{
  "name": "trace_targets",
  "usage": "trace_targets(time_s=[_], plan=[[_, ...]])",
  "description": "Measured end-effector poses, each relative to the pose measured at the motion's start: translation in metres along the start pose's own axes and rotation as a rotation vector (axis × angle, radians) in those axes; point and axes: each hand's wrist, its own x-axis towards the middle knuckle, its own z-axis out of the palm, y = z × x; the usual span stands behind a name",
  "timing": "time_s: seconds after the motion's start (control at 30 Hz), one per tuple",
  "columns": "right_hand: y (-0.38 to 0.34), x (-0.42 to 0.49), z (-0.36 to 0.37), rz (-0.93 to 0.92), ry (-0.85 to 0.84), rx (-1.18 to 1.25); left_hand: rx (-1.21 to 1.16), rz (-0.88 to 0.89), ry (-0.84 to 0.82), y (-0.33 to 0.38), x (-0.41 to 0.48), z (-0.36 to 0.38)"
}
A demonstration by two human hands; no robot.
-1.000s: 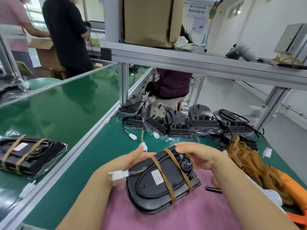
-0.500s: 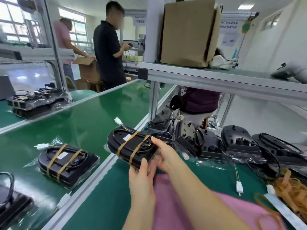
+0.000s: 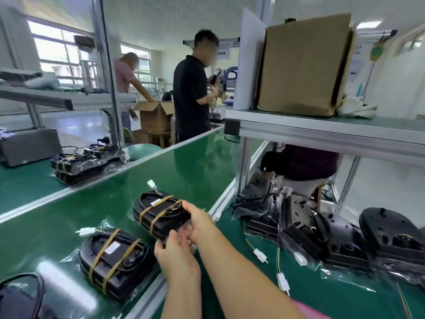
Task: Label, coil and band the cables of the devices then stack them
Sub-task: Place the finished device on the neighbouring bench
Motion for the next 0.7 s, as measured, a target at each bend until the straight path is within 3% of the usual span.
trace_targets(time_s=[0.03, 0.1, 0.2, 0.3, 0.37, 0.57, 0.6, 0.7], plan=[[0.002, 0.006, 0.002, 0.007, 0.015, -0.02, -0.135, -0.099, 0.035, 0.002, 0.008, -0.005], [0.006, 0.018, 0.003, 0.022, 0.031, -0.048, -0.05, -0.143, -0.026, 0.001, 0.018, -0.007], [0.01, 0.036, 0.0, 0.046, 0.042, -0.053, 0.292, 0.035, -0.033, 0.001, 0.027, -0.008], [0.013, 0.044, -0.004, 0.073, 0.004, -0.103, 0.244, 0.039, 0.086, -0.005, 0.031, -0.003], [0.014, 0.047, -0.005, 0.102, -0.017, -0.15, 0.252, 0.083, 0.062, -0.006, 0.023, -0.004], [0.014, 0.043, -0.002, 0.139, -0.063, -0.334, 0.047, 0.082, 0.112, -0.011, 0.034, -0.01], [0.015, 0.043, -0.002, 0.125, -0.06, -0.39, -0.091, 0.026, 0.082, -0.013, 0.035, -0.013], [0.016, 0.042, -0.004, -0.01, 0.015, -0.657, -0.213, -0.097, 0.059, -0.015, 0.043, -0.012]])
